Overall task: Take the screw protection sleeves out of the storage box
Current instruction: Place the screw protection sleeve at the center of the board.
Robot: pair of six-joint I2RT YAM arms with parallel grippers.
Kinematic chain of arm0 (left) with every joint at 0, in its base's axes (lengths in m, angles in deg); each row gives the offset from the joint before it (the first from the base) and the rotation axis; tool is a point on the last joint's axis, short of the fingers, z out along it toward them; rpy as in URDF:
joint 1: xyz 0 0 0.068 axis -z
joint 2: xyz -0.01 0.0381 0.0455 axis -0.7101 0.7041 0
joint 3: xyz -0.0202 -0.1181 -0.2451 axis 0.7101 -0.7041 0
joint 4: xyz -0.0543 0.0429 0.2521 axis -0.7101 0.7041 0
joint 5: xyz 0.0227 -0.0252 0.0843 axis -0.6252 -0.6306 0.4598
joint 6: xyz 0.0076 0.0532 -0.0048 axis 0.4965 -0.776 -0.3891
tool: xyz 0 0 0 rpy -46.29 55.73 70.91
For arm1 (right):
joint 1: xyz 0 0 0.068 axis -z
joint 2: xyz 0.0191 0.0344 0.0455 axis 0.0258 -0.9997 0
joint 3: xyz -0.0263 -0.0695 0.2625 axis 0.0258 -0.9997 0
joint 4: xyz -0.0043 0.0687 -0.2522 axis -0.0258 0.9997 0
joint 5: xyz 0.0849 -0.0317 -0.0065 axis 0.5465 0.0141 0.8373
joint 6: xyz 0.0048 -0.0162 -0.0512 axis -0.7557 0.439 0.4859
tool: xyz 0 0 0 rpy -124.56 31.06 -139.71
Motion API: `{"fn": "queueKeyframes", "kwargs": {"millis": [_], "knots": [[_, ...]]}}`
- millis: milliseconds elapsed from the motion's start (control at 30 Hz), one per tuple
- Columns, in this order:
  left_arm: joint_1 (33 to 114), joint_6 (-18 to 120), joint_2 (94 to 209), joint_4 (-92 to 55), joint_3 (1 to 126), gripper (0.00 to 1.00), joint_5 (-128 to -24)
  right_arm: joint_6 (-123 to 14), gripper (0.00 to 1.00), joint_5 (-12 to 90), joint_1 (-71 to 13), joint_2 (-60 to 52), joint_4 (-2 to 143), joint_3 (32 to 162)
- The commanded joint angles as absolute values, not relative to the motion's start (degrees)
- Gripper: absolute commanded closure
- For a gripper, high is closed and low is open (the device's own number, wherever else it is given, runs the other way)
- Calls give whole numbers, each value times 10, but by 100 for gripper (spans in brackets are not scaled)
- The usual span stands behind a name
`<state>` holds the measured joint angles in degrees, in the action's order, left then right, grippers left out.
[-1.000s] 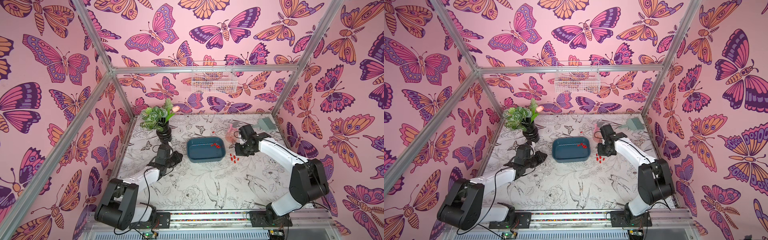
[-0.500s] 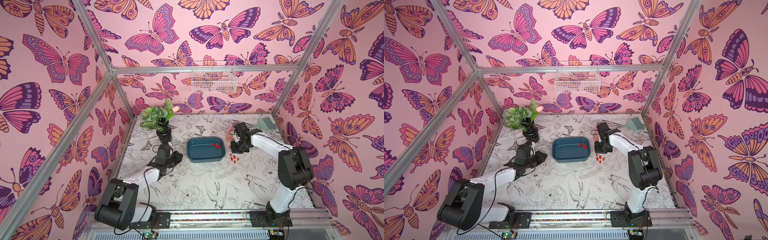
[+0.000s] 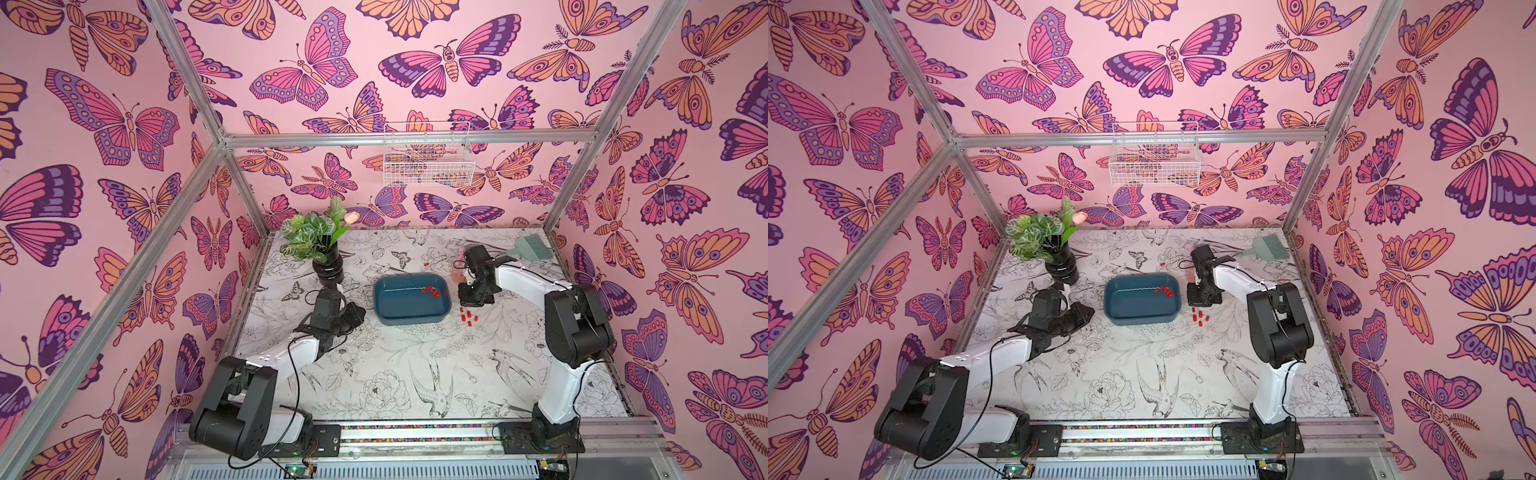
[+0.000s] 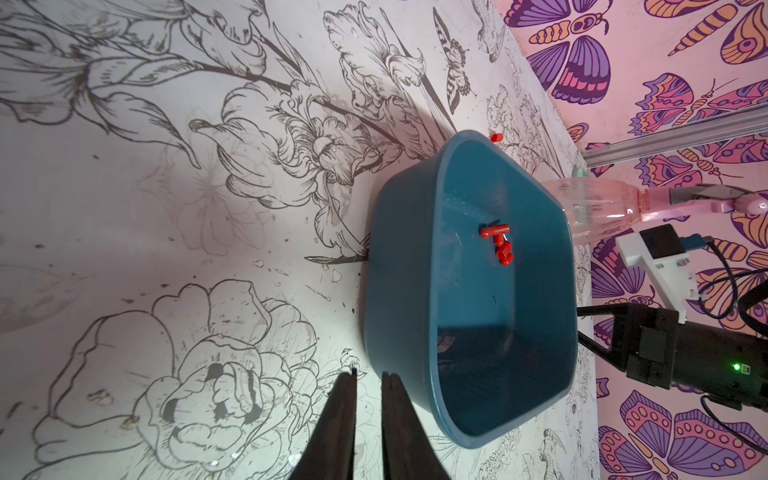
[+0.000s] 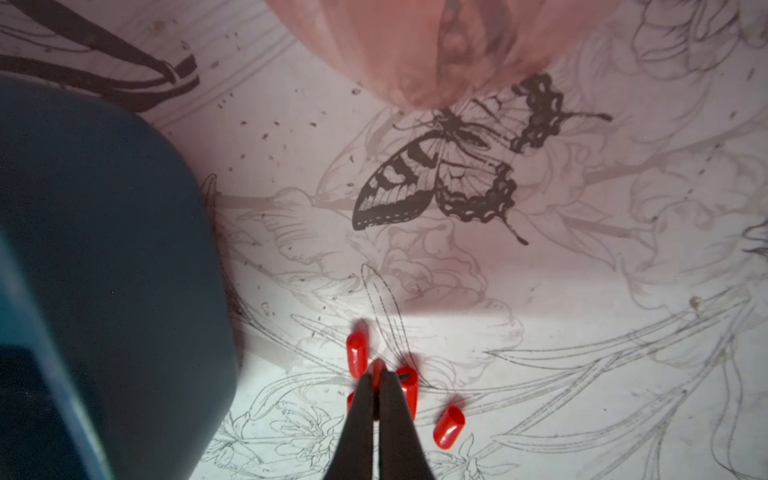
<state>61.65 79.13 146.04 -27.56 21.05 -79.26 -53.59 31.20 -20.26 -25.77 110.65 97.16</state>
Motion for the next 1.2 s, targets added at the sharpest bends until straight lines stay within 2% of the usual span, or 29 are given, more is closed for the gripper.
{"fn": "queueKeyframes", "kwargs": {"millis": [0, 1167], "knots": [[611, 789, 1468, -278, 212, 82, -797, -530, 97, 308, -196, -269, 1118, 993], [611, 790, 1468, -276, 212, 82, -797, -524, 91, 303, -189, -293, 1135, 1007]]}}
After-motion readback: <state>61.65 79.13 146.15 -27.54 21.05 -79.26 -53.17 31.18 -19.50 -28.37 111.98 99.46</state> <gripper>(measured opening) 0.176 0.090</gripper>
